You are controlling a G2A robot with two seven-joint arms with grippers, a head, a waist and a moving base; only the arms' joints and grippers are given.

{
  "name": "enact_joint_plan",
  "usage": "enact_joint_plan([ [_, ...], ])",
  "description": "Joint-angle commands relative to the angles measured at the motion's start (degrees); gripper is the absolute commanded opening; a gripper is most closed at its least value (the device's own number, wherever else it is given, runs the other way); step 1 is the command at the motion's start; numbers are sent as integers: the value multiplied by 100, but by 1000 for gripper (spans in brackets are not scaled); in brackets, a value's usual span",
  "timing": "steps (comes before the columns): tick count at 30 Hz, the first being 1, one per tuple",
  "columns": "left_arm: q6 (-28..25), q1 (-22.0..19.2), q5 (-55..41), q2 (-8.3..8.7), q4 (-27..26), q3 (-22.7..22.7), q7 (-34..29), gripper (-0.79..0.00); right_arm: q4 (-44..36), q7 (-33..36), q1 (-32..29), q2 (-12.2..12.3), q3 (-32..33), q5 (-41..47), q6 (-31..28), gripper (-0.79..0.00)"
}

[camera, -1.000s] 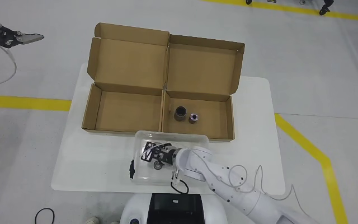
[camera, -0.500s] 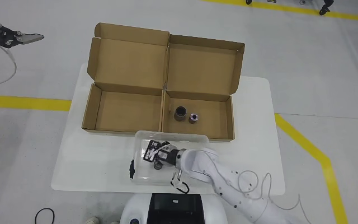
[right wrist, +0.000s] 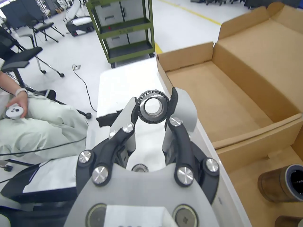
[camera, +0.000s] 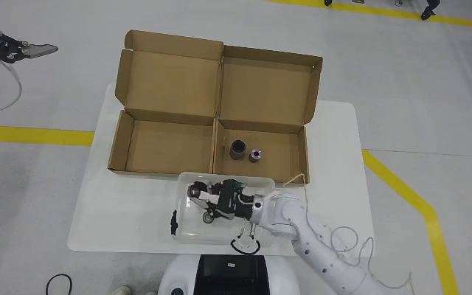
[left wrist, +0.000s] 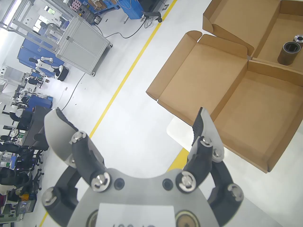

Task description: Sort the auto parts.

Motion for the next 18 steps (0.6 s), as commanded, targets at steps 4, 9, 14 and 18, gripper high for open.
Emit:
enact_joint_plan([
  [4, 0, 0, 0, 0, 0, 0, 0, 0, -115, -874, 75, 24, 240, 87, -284, -785],
  [9, 0, 0, 0, 0, 0, 0, 0, 0, -283, -1032, 341, 3, 312, 77, -385, -785],
  [14, 0, 0, 0, 0, 0, 0, 0, 0, -452, -1151, 662, -44, 328, 188, -505, -785],
  [18, 0, 0, 0, 0, 0, 0, 0, 0, -681, -1243, 806, -42, 486, 180, -531, -785],
])
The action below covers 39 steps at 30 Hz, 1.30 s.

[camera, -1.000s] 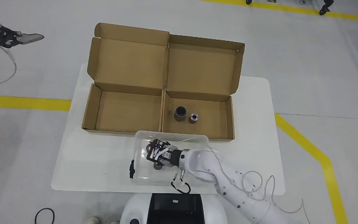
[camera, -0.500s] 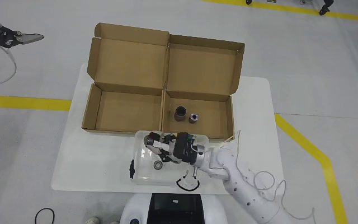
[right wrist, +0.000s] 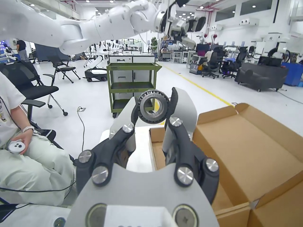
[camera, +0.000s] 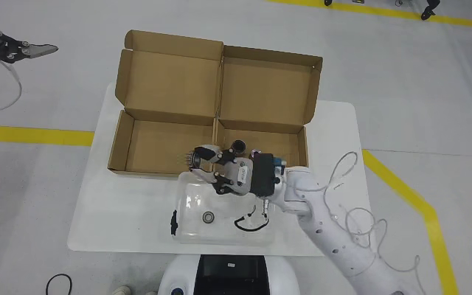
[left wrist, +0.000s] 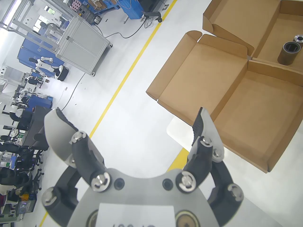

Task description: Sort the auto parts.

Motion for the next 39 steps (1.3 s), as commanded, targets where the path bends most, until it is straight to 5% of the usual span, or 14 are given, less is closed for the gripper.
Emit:
enact_joint_plan([
  [1, 0, 0, 0, 0, 0, 0, 0, 0, -140, -7, 23, 16, 119, -23, -5, -785],
  [20, 0, 0, 0, 0, 0, 0, 0, 0, -1169, 409, 88, 107, 692, 214, -164, -785],
  [30, 0, 0, 0, 0, 0, 0, 0, 0, -1031, 453, -94, 112, 538, -97, -165, -785],
  [39, 0, 0, 0, 0, 0, 0, 0, 0, -522, 1264, -179, 79, 237, -216, 281, -785],
])
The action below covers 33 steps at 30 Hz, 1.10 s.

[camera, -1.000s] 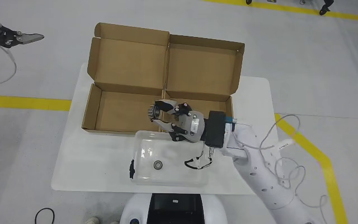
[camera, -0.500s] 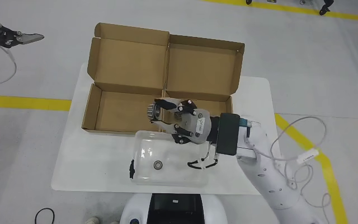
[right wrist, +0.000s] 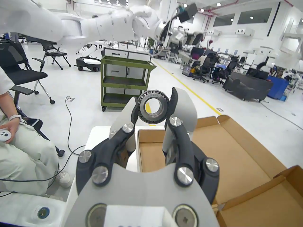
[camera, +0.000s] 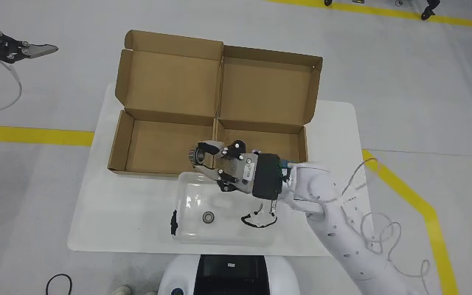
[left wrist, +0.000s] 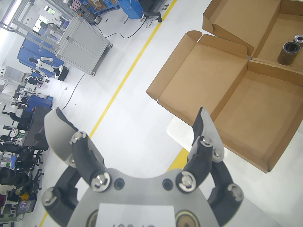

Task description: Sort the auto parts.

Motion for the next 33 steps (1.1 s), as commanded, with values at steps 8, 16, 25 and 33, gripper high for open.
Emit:
enact_joint_plan([
  [8, 0, 0, 0, 0, 0, 0, 0, 0, 663, 838, 259, -187, -719, 235, 561, -785],
  [16, 0, 0, 0, 0, 0, 0, 0, 0, 1551, 1442, 815, -466, -1337, 383, 1099, -785],
  [25, 0, 0, 0, 0, 0, 0, 0, 0, 2415, 1907, 1593, -938, -2053, 470, 1684, -785],
  [33, 0, 0, 0, 0, 0, 0, 0, 0, 3441, 2420, 2358, -1453, -2506, 755, 2002, -785],
])
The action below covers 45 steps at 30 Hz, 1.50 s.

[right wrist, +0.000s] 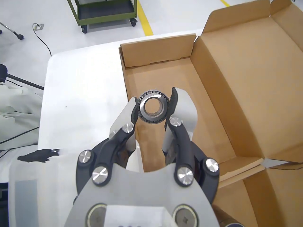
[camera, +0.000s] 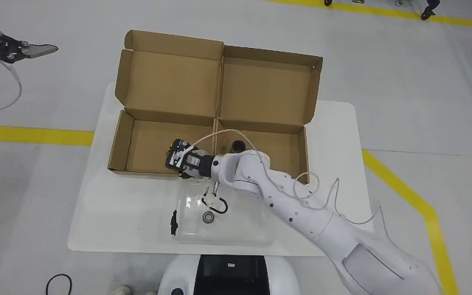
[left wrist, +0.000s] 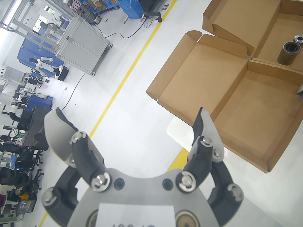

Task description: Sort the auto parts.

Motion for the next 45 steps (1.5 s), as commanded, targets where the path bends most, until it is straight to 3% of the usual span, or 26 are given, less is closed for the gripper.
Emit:
enact_joint_plan([
  [1, 0, 0, 0, 0, 0, 0, 0, 0, 311, 80, 172, -149, -118, 92, 72, -785],
  [9, 0, 0, 0, 0, 0, 0, 0, 0, 1418, 451, 698, -705, -505, 207, 317, -785],
  [21, 0, 0, 0, 0, 0, 0, 0, 0, 2768, 730, 1156, -1360, -674, 519, 169, -785],
  [22, 0, 0, 0, 0, 0, 0, 0, 0, 2853, 743, 1185, -1403, -676, 533, 159, -754],
  [25, 0, 0, 0, 0, 0, 0, 0, 0, 3087, 751, 1263, -1520, -680, 555, 117, -505],
  [28, 0, 0, 0, 0, 0, 0, 0, 0, 3270, 736, 1321, -1623, -681, 552, 87, -449],
  [37, 0, 0, 0, 0, 0, 0, 0, 0, 3511, 394, 1454, -1781, -570, 489, -68, -459],
  [45, 0, 0, 0, 0, 0, 0, 0, 0, 2771, -68, 1283, -1523, -280, 133, -302, -456],
])
